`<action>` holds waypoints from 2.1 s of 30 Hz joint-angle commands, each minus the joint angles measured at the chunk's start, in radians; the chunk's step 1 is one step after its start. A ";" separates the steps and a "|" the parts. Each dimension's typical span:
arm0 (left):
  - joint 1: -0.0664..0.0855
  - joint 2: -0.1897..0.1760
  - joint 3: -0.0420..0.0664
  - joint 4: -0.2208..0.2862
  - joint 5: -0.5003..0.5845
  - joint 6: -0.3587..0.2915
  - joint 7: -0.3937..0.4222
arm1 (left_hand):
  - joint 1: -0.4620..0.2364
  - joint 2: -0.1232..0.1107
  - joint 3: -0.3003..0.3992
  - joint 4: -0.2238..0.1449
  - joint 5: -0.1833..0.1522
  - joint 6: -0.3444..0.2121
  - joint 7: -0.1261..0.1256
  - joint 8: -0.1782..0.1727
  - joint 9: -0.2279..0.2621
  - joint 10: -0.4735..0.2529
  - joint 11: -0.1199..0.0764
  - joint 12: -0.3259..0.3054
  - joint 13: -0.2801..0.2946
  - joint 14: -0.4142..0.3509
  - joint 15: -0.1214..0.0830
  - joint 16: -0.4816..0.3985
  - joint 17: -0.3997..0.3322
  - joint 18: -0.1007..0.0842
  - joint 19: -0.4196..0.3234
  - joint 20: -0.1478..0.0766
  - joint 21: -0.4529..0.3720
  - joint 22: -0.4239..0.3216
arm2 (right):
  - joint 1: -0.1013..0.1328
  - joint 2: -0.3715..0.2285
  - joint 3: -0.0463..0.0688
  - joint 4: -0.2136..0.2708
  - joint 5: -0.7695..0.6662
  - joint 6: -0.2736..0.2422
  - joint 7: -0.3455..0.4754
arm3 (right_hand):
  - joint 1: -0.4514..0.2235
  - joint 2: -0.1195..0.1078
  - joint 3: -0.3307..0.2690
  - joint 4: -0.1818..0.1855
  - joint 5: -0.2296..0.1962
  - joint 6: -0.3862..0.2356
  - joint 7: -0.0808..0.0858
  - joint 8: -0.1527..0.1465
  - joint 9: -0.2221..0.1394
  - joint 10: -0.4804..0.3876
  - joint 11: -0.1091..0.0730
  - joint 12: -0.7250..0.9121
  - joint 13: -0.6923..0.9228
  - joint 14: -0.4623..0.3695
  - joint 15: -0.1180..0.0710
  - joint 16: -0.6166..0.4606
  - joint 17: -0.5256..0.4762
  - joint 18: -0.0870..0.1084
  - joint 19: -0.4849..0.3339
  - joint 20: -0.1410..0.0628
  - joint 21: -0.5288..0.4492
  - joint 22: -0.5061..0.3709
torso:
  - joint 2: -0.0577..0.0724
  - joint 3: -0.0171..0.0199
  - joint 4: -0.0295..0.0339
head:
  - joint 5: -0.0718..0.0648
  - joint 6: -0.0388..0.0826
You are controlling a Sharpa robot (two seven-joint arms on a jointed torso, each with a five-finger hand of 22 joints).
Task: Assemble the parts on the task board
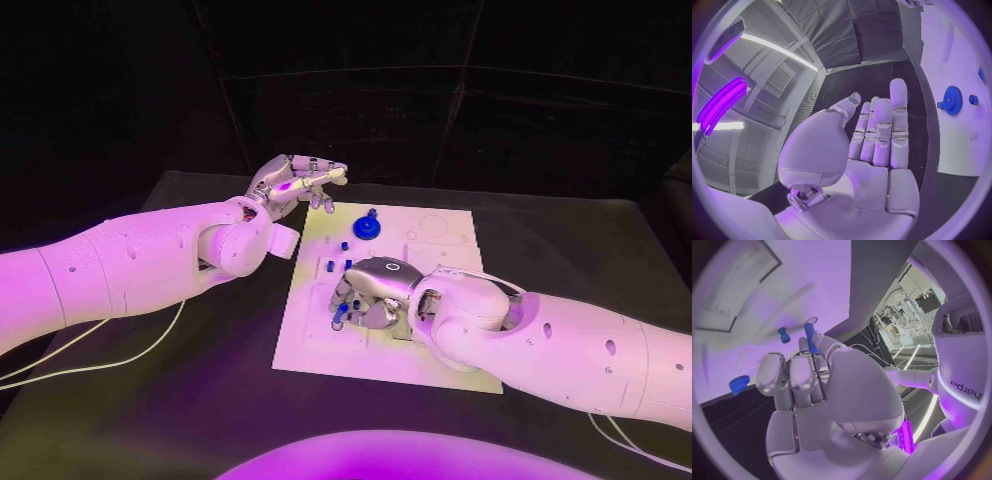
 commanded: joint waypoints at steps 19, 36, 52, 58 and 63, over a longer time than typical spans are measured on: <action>0.002 0.002 0.001 0.000 0.004 0.013 0.002 | 0.007 0.000 -0.006 -0.003 0.002 -0.007 -0.001 0.005 0.000 -0.007 -0.003 0.006 0.002 -0.006 -0.002 -0.003 -0.001 0.013 -0.002 0.003 -0.006 -0.002 | -0.002 0.000 -0.002 0.013 -0.018 0.038 0.001 | -0.005 -0.003 0.007 -0.002 0.006 0.000 0.005 -0.004 -0.001 0.030 -0.024 -0.005 0.001 0.011 0.000 0.001 -0.002 -0.010 -0.001 0.003 0.002 -0.001 | -0.001 -0.0003 -0.0006 | 0.002 -0.007; 0.002 0.005 0.001 -0.002 0.004 0.015 0.001 | 0.007 0.000 -0.006 -0.003 0.002 -0.007 -0.001 0.005 0.000 -0.007 -0.003 0.006 0.002 -0.006 -0.002 -0.003 -0.001 0.013 -0.002 0.003 -0.006 -0.002 | -0.003 0.017 -0.003 0.001 -0.067 0.060 -0.063 | -0.054 -0.025 0.014 0.005 0.006 -0.043 0.020 -0.021 -0.005 -0.002 -0.010 -0.031 -0.002 0.011 0.011 0.009 0.005 -0.009 -0.010 0.012 -0.002 -0.007 | 0.000 -0.0007 -0.0007 | 0.000 -0.005; 0.002 0.008 0.001 -0.004 0.004 0.017 -0.001 | 0.009 0.002 -0.008 -0.002 0.002 -0.009 0.000 0.006 0.000 -0.010 -0.002 0.008 0.002 -0.007 -0.001 -0.003 -0.004 0.013 -0.002 0.003 -0.008 -0.003 | -0.007 0.026 -0.018 0.011 -0.085 0.026 -0.057 | -0.079 -0.041 0.018 0.008 0.013 -0.069 0.028 -0.017 -0.003 -0.037 0.001 -0.048 -0.002 0.006 0.022 0.008 -0.002 -0.004 -0.027 0.023 -0.016 -0.027 | -0.001 -0.0001 -0.0001 | -0.002 -0.006; 0.002 0.008 0.001 -0.005 0.004 0.017 -0.001 | 0.009 0.002 -0.008 -0.002 0.002 -0.009 0.000 0.006 0.000 -0.010 -0.002 0.008 0.002 -0.007 -0.001 -0.003 -0.004 0.013 -0.002 0.003 -0.008 -0.003 | -0.007 0.025 -0.019 0.011 -0.075 -0.001 -0.049 | -0.110 -0.066 0.002 0.018 0.019 -0.101 0.036 -0.023 -0.005 -0.087 0.014 -0.066 -0.006 0.000 0.032 0.001 -0.017 0.000 -0.040 0.031 -0.028 -0.044 | -0.001 -0.0008 -0.0004 | -0.002 -0.005; 0.002 0.007 0.001 -0.004 0.004 0.017 -0.002 | 0.009 0.002 -0.008 -0.002 0.002 -0.009 0.000 0.006 0.000 -0.010 -0.002 0.008 0.002 -0.007 -0.001 -0.003 -0.004 0.013 -0.002 0.003 -0.008 -0.003 | -0.007 0.024 -0.019 0.012 -0.067 -0.025 -0.043 | -0.119 -0.072 -0.008 0.022 0.014 -0.118 0.034 -0.022 -0.005 -0.098 0.016 -0.066 -0.004 -0.002 0.034 0.000 -0.020 0.001 -0.044 0.034 -0.033 -0.049 | 0.000 -0.0006 0.0002 | -0.002 -0.005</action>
